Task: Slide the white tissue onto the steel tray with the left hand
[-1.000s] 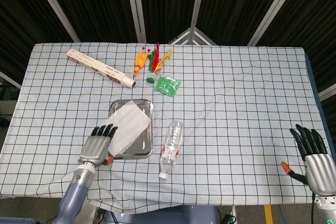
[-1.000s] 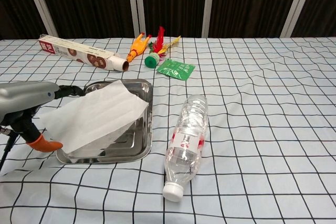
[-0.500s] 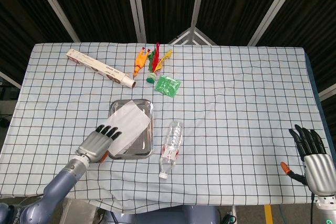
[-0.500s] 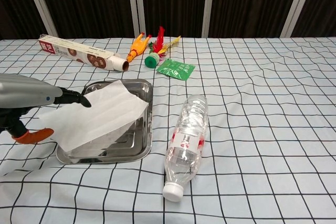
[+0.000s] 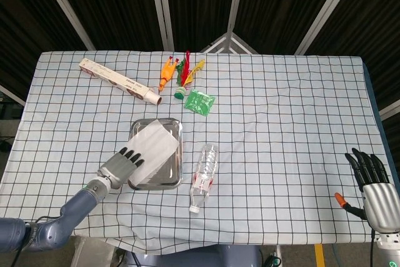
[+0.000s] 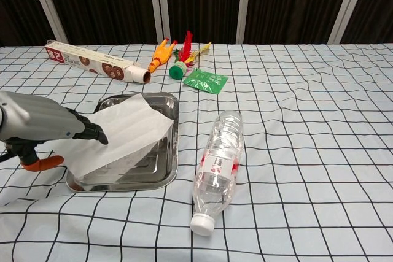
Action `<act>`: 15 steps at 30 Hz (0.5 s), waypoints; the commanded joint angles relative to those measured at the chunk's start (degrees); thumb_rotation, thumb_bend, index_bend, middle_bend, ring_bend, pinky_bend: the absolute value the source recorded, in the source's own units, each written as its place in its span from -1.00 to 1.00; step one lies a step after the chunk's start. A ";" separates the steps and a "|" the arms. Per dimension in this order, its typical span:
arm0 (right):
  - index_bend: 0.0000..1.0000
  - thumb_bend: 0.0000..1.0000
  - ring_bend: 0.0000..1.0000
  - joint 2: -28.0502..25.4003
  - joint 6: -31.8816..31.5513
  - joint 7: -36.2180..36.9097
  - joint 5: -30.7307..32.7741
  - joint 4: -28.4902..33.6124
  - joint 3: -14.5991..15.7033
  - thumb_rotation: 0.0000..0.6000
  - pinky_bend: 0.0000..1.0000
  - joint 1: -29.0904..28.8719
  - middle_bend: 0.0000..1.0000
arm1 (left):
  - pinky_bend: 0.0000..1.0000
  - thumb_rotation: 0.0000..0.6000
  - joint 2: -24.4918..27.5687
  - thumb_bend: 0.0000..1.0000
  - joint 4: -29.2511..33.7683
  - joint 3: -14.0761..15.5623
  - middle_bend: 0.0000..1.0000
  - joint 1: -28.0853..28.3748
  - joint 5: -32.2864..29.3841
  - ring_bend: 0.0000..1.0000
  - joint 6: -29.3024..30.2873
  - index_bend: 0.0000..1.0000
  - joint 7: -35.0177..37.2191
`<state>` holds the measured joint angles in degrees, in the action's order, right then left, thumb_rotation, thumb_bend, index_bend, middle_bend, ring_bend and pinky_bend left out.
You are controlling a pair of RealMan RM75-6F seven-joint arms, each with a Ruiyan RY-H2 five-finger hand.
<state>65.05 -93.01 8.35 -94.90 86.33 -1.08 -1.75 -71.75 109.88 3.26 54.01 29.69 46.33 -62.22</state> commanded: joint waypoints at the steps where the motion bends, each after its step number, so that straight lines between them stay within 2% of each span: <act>1: -1.00 -0.42 -1.00 0.02 0.07 0.00 0.10 0.01 -0.05 1.00 -1.00 -0.02 -1.00 | -1.00 1.00 -2.26 0.27 -0.97 1.04 -1.00 0.93 -2.22 -1.00 1.53 -1.00 1.08; 8: -1.00 -0.42 -1.00 0.02 0.15 -0.07 0.07 0.02 -0.03 1.00 -1.00 -0.06 -1.00 | -1.00 1.00 -4.67 0.27 -0.10 1.17 -1.00 2.27 -4.85 -1.00 5.57 -1.00 3.12; 15: -1.00 -0.42 -1.00 -0.01 0.00 0.03 -0.10 0.02 0.00 1.00 -1.00 -0.03 -1.00 | -1.00 1.00 -7.30 0.27 2.70 -0.80 -1.00 2.72 -9.40 -1.00 10.99 -1.00 6.89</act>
<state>65.04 -93.01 8.39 -95.01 86.35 -1.08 -1.79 -78.11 111.67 3.08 56.48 21.68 55.98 -56.24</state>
